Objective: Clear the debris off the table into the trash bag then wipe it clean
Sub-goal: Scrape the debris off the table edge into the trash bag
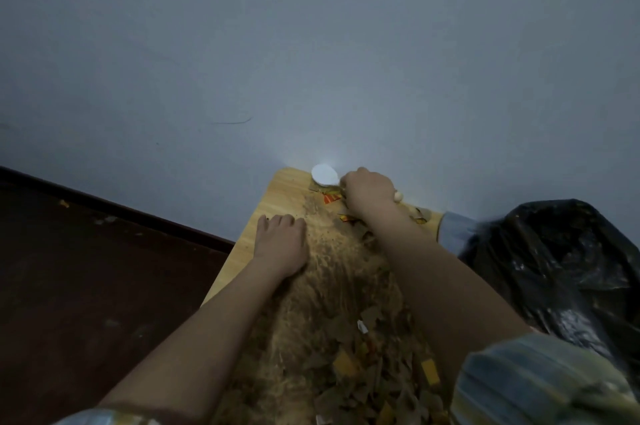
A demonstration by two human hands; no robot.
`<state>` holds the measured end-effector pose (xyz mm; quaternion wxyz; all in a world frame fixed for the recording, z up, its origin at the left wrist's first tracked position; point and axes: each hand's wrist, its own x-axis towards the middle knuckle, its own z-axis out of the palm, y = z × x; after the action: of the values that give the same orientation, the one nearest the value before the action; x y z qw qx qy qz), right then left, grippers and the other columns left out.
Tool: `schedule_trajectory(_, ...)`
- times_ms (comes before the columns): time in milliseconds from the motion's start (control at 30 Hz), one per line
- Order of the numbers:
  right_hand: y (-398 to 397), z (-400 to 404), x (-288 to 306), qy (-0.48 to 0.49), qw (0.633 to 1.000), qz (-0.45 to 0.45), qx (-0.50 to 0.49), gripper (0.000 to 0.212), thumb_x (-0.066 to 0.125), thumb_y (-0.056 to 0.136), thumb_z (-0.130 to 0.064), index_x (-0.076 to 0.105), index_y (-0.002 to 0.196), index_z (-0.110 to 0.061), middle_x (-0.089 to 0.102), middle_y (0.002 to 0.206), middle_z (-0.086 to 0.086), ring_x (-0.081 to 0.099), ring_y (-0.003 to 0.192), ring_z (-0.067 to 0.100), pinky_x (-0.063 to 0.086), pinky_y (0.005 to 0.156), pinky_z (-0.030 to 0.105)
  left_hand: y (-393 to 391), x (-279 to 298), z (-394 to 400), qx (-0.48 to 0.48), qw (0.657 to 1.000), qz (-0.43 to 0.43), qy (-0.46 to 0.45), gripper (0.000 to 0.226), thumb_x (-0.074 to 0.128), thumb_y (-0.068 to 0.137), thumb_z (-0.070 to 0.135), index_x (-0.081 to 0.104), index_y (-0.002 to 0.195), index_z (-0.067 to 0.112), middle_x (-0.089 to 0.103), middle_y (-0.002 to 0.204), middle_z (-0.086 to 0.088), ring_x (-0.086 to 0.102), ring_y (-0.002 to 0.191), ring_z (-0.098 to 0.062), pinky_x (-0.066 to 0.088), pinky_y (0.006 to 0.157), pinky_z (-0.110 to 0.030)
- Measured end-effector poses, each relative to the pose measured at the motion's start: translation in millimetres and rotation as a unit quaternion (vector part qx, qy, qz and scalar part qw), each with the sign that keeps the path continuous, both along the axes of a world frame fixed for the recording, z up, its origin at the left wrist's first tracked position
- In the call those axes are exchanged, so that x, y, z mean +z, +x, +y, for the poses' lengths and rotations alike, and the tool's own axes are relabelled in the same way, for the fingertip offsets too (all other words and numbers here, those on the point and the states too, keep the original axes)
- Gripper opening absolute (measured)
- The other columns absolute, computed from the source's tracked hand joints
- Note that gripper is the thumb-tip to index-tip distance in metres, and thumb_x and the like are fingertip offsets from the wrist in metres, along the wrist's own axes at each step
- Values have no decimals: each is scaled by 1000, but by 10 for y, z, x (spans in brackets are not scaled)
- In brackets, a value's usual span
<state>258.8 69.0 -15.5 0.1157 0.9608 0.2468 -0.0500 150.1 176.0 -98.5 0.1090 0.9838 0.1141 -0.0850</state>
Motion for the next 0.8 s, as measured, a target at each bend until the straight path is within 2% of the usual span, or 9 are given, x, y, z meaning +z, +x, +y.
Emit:
schedule_trajectory(100, -1, -59, 62, -8, 1000, 16, -23, 18, 46, 94, -9, 61, 104, -10, 61, 109, 7, 55, 83, 25, 40, 69, 30, 32, -6, 21, -4, 1000, 0, -5, 46, 32, 96, 30, 38, 139, 17, 42, 142, -6, 31, 135, -27, 8, 115, -51)
schedule_trajectory(133, 10, -110, 127, -7, 999, 26, -37, 17, 49, 94, -13, 62, 105, -12, 63, 107, 6, 56, 84, 25, 39, 69, 29, 35, -4, 39, -5, 1000, -2, -8, 46, 32, 95, 30, 39, 138, 16, 44, 141, -6, 31, 135, -27, 6, 115, -51)
schedule_trajectory(233, 23, -289, 361, -6, 997, 48, -59, 24, 59, 88, -22, 67, 111, -20, 64, 107, 1, 60, 90, 23, 41, 68, 28, 32, 2, 65, -7, 1000, -3, -15, 44, 33, 93, 28, 42, 135, 16, 46, 139, -6, 34, 134, -25, 4, 115, -51)
schedule_trajectory(367, -15, -252, 336, 21, 998, 21, -56, 33, 52, 90, -9, 65, 118, -22, 63, 112, 2, 61, 96, 24, 41, 71, 28, 34, 22, 30, -9, 1000, 7, -6, 47, 33, 93, 30, 40, 137, 15, 43, 141, -7, 32, 135, -26, 2, 116, -50)
schedule_trajectory(567, -141, -292, 178, 21, 998, 61, -14, 25, 53, 95, -22, 69, 114, -27, 64, 107, 0, 60, 91, 22, 41, 68, 28, 37, 68, 32, -10, 1000, 26, -2, 50, 35, 92, 30, 39, 139, 15, 42, 143, -8, 30, 137, -26, 3, 116, -50)
schedule_trajectory(667, -128, -551, 344, 43, 993, 97, -43, 29, 57, 89, -26, 69, 113, -37, 64, 113, -2, 57, 93, 21, 40, 70, 29, 35, 74, 38, -12, 1000, 27, -4, 49, 36, 91, 30, 41, 138, 14, 43, 142, -8, 32, 136, -26, 3, 116, -50)
schedule_trajectory(800, -49, -685, 280, 71, 991, 52, -100, 30, 54, 92, -20, 67, 117, -30, 63, 120, 5, 60, 105, 27, 41, 74, 29, 44, 98, -8, -5, 999, 44, 26, 51, 35, 93, 33, 40, 139, 13, 42, 143, -9, 32, 136, -27, 6, 117, -50)
